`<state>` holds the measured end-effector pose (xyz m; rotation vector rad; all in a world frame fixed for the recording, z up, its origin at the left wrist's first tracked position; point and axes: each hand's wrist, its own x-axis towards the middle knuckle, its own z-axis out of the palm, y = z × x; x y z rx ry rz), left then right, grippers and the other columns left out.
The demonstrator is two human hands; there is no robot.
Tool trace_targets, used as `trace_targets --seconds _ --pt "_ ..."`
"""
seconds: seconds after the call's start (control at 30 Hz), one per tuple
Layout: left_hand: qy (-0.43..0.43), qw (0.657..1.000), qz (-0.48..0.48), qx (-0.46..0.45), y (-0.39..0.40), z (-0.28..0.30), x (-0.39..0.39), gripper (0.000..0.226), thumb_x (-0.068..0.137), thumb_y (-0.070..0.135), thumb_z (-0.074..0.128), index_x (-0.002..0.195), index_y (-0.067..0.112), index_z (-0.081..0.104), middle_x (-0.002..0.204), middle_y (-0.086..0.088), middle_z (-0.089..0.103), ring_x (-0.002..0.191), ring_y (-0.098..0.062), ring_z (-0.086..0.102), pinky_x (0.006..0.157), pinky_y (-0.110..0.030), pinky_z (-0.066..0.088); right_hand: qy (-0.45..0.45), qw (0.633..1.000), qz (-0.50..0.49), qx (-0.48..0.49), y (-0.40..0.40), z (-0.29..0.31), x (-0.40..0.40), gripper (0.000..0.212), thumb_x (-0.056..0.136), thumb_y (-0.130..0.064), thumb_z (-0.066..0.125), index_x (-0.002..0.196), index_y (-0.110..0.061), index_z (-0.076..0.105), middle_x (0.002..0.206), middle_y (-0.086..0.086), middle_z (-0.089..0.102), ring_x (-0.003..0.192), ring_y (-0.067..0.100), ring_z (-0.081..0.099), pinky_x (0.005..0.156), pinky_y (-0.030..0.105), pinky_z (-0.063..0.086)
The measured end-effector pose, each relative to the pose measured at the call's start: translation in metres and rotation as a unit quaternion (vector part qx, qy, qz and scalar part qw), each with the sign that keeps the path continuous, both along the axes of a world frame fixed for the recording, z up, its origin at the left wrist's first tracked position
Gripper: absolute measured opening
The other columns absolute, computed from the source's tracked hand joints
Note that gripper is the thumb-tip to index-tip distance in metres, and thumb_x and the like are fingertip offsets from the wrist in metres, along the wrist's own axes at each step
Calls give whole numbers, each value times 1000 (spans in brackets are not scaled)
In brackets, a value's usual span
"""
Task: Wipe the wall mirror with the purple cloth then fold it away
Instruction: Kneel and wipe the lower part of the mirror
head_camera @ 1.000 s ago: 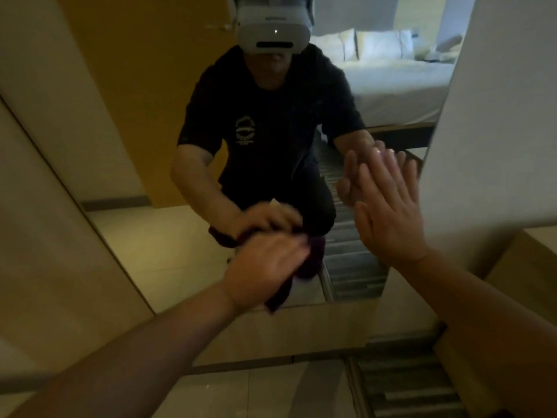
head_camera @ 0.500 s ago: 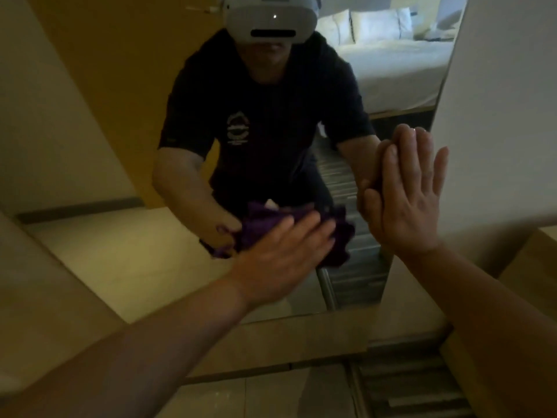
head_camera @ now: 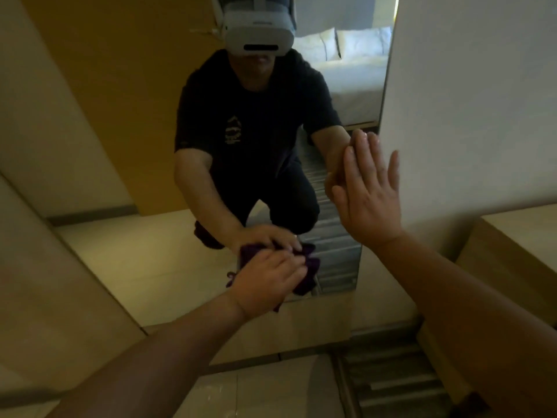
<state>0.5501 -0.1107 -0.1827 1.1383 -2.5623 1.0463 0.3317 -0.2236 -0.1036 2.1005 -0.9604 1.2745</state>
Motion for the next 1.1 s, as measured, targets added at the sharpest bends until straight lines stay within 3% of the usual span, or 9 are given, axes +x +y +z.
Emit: trace_targets --seconds 0.13,0.27,0.37,0.47,0.63,0.77,0.87,0.97,1.1 --pt "162 978 -8 -134 -22 131 -32 26 103 11 45 108 10 70 116 -15 67 107 -29 54 90 -44 40 -30 999 15 35 8 13 -17 59 106 -38 23 154 -3 22 162 18 16 151 34 12 122 59 7" --pt "168 936 13 -309 -52 237 -54 39 107 15 31 134 12 59 137 -11 58 127 -32 50 104 -46 39 -118 991 -14 60 -9 40 -35 57 107 -31 22 155 -2 17 163 21 13 152 35 9 123 55 5" --pt "150 933 84 -316 -69 252 -72 44 107 20 28 150 16 40 153 -14 39 141 -36 36 114 -52 30 -149 985 -23 77 -26 47 -43 52 108 -23 26 155 -2 17 163 21 12 152 35 6 124 52 2" --pt "112 951 70 -280 -75 214 -82 46 109 22 22 152 12 35 156 -17 32 144 -38 30 115 -55 28 -130 988 -33 76 -44 31 -44 53 108 -24 27 155 -1 19 163 22 13 152 36 7 123 54 4" --pt "-43 984 15 -172 -67 81 -72 50 106 21 31 153 4 26 158 -20 26 145 -41 25 117 -58 20 -106 993 -59 -2 -70 8 -44 54 107 -24 35 152 2 22 158 30 21 150 37 9 121 54 5" --pt "-165 981 14 -97 -54 -19 -52 62 101 27 40 155 4 18 162 -20 14 148 -40 12 120 -55 4 -118 991 -49 -36 -81 4 -43 55 107 -33 22 152 -1 21 156 30 25 146 43 17 121 51 4" --pt "-296 955 33 5 -43 -93 -39 62 102 29 37 155 4 19 163 -18 9 148 -43 0 118 -59 -11 -127 990 -56 -35 -83 3 -41 56 107 -34 19 153 -2 20 157 29 25 147 42 16 121 52 5" --pt "-349 928 54 115 -38 -133 -34 53 100 25 29 149 11 41 159 -7 29 148 -32 19 118 -56 -13 -127 990 -57 -20 -81 3 -41 57 106 -35 18 153 -2 20 158 28 24 147 40 16 121 52 5" --pt "-248 931 72 259 -24 -115 -46 55 93 29 24 134 23 61 143 2 54 135 -19 47 120 -45 5 -111 991 -69 25 -71 10 -43 57 105 -31 24 154 -2 20 160 25 20 149 39 12 121 53 5"
